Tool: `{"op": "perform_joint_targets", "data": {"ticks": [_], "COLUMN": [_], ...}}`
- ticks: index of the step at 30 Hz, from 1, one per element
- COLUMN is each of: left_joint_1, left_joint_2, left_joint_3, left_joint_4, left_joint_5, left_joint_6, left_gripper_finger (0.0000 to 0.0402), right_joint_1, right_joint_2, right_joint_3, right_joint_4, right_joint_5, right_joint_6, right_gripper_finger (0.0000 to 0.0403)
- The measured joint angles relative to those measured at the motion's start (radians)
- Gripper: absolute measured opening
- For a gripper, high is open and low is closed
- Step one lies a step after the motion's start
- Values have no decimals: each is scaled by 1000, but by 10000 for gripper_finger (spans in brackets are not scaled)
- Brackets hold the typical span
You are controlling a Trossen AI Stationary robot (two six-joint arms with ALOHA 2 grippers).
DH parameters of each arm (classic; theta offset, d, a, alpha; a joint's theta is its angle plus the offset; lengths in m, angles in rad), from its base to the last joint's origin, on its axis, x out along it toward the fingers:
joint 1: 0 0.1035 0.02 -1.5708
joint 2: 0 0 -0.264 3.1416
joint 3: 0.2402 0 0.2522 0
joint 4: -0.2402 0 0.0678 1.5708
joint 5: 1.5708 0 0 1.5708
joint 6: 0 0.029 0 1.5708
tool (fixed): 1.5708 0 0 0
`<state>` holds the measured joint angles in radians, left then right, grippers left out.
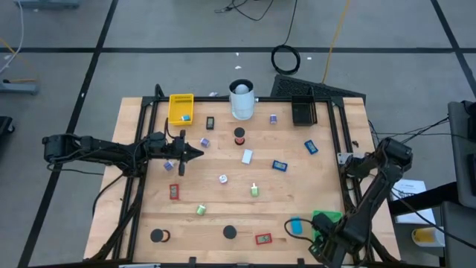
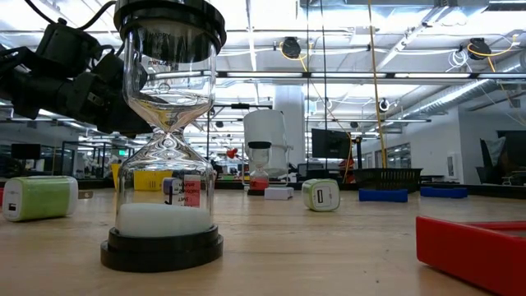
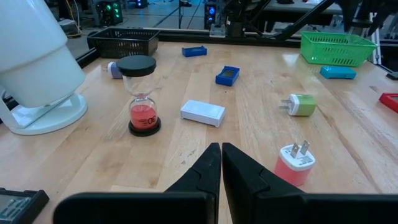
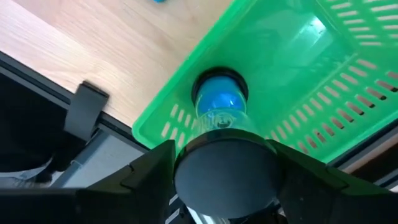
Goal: Pick & Place Office items
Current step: Put the blue hourglass into the green bin, then put the red timer into the black bin
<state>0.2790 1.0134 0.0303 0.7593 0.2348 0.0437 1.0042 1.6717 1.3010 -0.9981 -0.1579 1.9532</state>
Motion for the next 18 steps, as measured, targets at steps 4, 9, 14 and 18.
{"op": "perform_joint_targets", "data": {"ticks": [4,9,14,18], "left_joint_1": [0,0,0,0], "left_joint_2": [0,0,0,0], "left_joint_3": [0,0,0,0], "left_joint_4": [0,0,0,0], "left_joint_5": [0,0,1,1], "left_joint_6": [0,0,0,0], "left_gripper_finger": [21,21,21,21], "right_joint_1": [-4,-20,-59,-114], "right_joint_2": [-22,-74,-127,-154], "right_joint_3": [0,0,0,0], "right_joint_4": [-1,-27,-104,-150], "right_joint_5": [14,58,123,231], "right_joint_6": [0,-34,-148,-336], "right_gripper_finger": [254,256,230,201]}}
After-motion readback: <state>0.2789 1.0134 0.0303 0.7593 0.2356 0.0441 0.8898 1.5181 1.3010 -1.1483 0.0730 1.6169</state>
